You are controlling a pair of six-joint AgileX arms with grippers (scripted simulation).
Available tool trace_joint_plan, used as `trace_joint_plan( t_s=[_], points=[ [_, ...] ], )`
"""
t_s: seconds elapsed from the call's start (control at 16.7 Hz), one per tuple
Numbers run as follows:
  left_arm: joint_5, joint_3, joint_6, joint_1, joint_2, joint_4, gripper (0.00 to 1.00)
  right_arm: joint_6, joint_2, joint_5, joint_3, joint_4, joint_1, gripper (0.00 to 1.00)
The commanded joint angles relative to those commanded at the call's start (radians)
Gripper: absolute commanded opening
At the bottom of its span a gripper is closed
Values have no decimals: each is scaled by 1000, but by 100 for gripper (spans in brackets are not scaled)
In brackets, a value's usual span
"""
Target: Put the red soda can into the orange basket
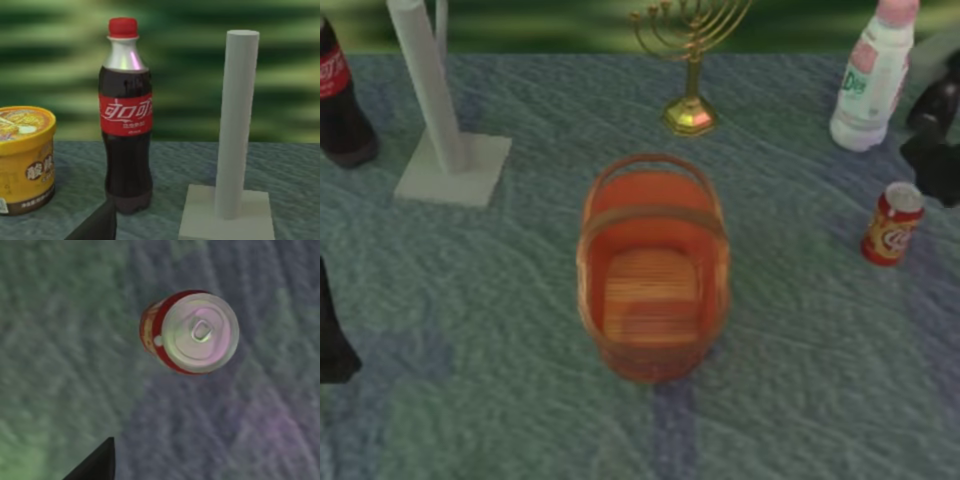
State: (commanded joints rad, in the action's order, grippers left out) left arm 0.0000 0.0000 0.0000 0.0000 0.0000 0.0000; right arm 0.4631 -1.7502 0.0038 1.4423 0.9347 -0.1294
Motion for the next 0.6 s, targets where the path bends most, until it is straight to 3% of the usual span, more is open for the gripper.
trace_joint_plan(
  t_s=[0.3, 0.6],
  points=[
    [0, 0, 0, 0, 0, 0, 100, 91, -359, 0, 300, 181, -26, 100],
    [0, 0, 0, 0, 0, 0, 100, 121, -471, 0, 388, 244, -34, 100]
  ],
)
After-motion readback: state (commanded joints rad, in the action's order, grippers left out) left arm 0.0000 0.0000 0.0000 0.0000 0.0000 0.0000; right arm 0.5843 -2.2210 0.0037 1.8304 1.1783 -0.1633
